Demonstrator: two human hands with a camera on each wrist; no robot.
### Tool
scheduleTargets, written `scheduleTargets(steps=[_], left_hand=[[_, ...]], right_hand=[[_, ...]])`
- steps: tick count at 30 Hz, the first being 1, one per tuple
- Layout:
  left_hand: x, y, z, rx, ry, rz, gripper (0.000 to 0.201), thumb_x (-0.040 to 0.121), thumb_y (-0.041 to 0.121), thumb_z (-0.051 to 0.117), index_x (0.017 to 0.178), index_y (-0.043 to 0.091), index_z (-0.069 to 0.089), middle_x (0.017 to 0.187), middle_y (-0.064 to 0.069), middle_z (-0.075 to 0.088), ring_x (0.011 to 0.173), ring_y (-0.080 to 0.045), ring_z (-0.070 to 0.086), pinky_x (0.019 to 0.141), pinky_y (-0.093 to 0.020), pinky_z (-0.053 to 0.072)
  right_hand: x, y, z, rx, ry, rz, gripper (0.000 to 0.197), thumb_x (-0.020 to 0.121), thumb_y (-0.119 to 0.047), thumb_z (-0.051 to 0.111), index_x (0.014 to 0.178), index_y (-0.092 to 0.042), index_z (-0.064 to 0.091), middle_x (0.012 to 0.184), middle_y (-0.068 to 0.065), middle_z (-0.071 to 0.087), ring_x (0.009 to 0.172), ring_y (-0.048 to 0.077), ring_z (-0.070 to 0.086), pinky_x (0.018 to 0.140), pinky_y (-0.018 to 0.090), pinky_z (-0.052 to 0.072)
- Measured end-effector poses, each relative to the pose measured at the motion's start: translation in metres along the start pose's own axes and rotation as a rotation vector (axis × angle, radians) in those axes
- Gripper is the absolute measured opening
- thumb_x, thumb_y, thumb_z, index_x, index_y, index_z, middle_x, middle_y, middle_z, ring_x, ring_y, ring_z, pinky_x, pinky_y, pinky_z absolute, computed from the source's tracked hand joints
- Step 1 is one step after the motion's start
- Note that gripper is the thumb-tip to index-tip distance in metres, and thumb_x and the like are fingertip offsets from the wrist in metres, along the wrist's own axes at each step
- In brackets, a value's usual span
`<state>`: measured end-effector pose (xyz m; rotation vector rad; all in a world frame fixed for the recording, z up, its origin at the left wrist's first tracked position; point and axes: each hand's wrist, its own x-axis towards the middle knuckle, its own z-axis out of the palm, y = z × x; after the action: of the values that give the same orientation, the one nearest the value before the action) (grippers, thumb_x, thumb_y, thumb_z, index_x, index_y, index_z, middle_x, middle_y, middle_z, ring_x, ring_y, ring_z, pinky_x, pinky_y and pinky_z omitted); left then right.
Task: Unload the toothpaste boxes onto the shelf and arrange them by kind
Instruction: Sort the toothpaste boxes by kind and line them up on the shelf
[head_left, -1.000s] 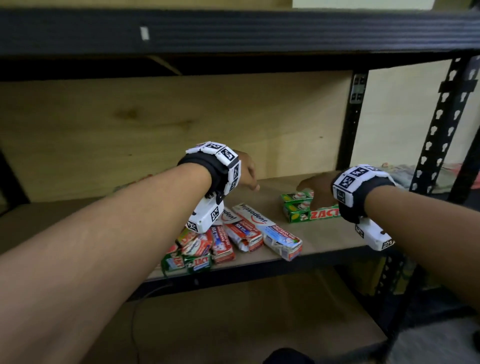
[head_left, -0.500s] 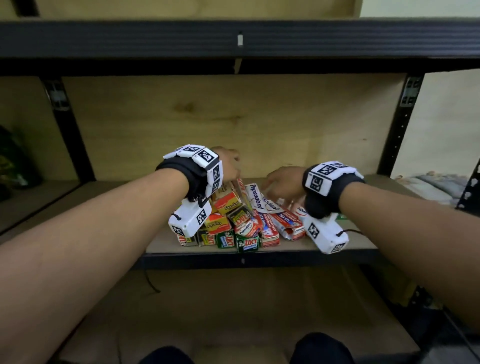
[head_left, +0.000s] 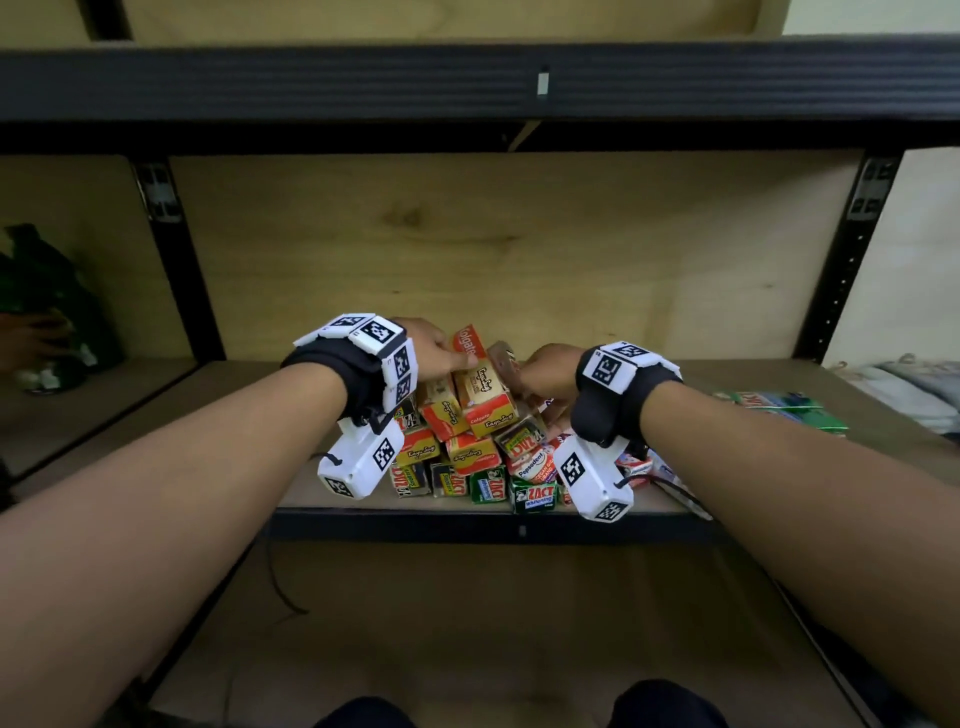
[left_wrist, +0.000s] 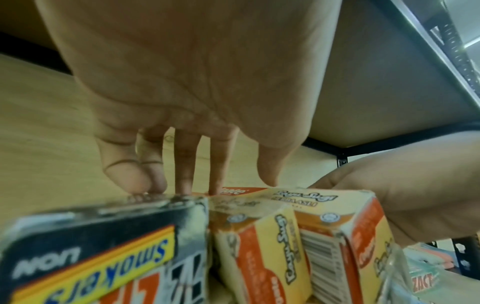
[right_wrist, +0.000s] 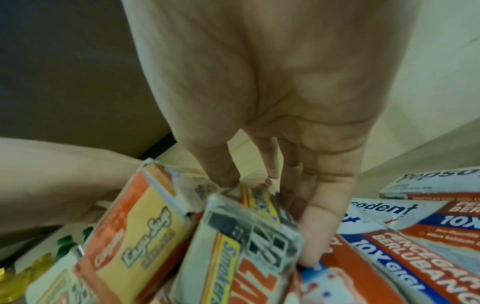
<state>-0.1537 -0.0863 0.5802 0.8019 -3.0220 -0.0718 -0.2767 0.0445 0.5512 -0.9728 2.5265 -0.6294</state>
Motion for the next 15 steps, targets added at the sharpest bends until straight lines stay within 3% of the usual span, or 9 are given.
scheduleTargets(steps=[3, 6, 8, 10, 12, 15], left_hand=[[0.004, 0.008, 0.004, -0.012, -0.029, 0.009, 0.070, 0.084, 0.077, 0.038, 0.115, 0.024, 0.069, 0.122, -0.003, 0.064, 0.108, -0.023, 0.060, 0.085, -0.029, 0.043], [0.004, 0.018, 0.004, 0.033, -0.017, -0.004, 0.071, 0.085, 0.077, 0.034, 0.094, 0.016, 0.069, 0.095, -0.005, 0.067, 0.085, -0.021, 0.061, 0.068, -0.027, 0.043], [0.006, 0.021, 0.003, 0.070, -0.012, -0.015, 0.074, 0.083, 0.081, 0.030, 0.089, 0.016, 0.065, 0.088, -0.005, 0.064, 0.079, -0.021, 0.059, 0.069, -0.028, 0.042], [0.009, 0.024, 0.004, 0.108, -0.032, -0.040, 0.083, 0.079, 0.085, 0.026, 0.100, 0.015, 0.066, 0.097, -0.005, 0.065, 0.090, -0.022, 0.059, 0.080, -0.031, 0.040], [0.012, 0.032, 0.005, 0.099, -0.026, -0.081, 0.083, 0.079, 0.085, 0.030, 0.097, 0.011, 0.062, 0.095, -0.007, 0.059, 0.093, -0.024, 0.054, 0.084, -0.032, 0.036], [0.007, 0.047, 0.011, 0.004, 0.019, -0.110, 0.058, 0.088, 0.066, 0.050, 0.075, 0.009, 0.050, 0.070, -0.003, 0.045, 0.065, -0.017, 0.045, 0.059, -0.025, 0.034]], right_hand=[[0.004, 0.005, -0.005, 0.015, -0.011, 0.044, 0.043, 0.072, -0.052, 0.065, 0.084, -0.012, 0.074, 0.090, 0.005, 0.076, 0.082, 0.026, 0.073, 0.078, 0.048, 0.060], [0.012, 0.012, -0.011, 0.009, 0.008, 0.036, 0.058, 0.062, -0.059, 0.064, 0.091, -0.009, 0.073, 0.095, 0.013, 0.073, 0.086, 0.033, 0.072, 0.078, 0.056, 0.058], [-0.001, 0.010, -0.017, -0.018, 0.016, 0.033, 0.049, 0.068, -0.047, 0.069, 0.097, -0.009, 0.073, 0.102, 0.015, 0.073, 0.091, 0.034, 0.071, 0.079, 0.059, 0.056], [-0.015, 0.009, -0.026, 0.021, 0.024, 0.013, 0.036, 0.081, -0.029, 0.068, 0.107, -0.004, 0.071, 0.105, 0.016, 0.072, 0.097, 0.035, 0.070, 0.087, 0.055, 0.055], [-0.027, 0.010, -0.039, 0.053, 0.049, 0.018, 0.032, 0.088, -0.018, 0.064, 0.114, 0.000, 0.068, 0.108, 0.019, 0.070, 0.101, 0.036, 0.068, 0.092, 0.052, 0.053], [-0.036, 0.026, -0.060, 0.058, 0.108, 0.014, 0.034, 0.089, -0.012, 0.062, 0.121, 0.002, 0.064, 0.102, 0.017, 0.068, 0.087, 0.033, 0.067, 0.091, 0.051, 0.053]])
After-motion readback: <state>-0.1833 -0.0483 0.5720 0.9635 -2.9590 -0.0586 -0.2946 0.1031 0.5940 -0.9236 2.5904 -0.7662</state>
